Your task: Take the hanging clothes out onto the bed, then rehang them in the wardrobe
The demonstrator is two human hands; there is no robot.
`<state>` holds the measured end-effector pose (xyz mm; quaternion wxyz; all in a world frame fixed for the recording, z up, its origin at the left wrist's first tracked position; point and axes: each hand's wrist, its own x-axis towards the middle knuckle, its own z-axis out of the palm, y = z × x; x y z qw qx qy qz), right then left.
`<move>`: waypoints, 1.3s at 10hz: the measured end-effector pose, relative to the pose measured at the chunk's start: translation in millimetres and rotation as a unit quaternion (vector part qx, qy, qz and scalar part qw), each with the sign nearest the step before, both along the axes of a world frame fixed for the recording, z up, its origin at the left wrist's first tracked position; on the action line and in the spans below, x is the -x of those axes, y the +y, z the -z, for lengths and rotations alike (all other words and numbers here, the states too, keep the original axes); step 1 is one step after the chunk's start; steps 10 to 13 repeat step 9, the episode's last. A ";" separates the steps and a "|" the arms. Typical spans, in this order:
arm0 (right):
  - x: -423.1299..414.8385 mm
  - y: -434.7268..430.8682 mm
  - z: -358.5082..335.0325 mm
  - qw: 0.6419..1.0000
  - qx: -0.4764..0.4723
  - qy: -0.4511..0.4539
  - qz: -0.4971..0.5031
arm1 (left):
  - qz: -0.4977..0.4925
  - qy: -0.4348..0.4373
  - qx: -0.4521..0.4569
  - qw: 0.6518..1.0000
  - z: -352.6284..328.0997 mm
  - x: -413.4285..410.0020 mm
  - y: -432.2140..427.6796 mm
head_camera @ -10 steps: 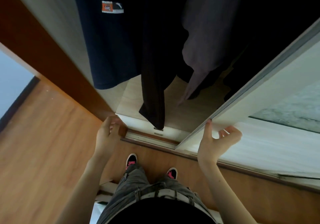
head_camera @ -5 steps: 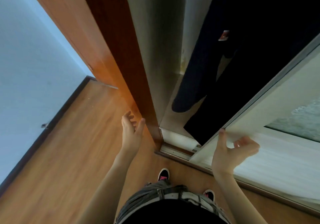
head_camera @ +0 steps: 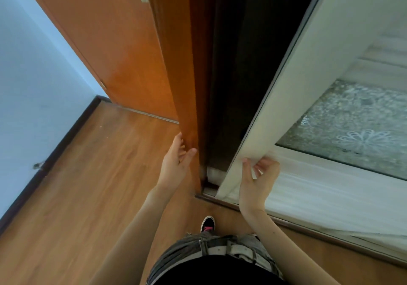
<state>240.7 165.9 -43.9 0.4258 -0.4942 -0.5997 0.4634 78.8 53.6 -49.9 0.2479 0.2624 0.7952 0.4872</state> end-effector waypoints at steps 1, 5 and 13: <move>18.2 -8.9 0.0 0.999 0.004 0.015 -0.030 | 0.005 0.001 -0.006 1.000 -5.7 -0.8 -1.2; 70.0 -37.5 -4.0 1.000 0.008 0.020 -0.021 | -0.019 0.004 0.016 1.000 -14.6 -4.2 1.0; 36.2 -19.6 -22.7 0.964 0.116 -0.038 -0.237 | -0.048 -0.009 0.007 0.999 -26.5 -2.8 -0.2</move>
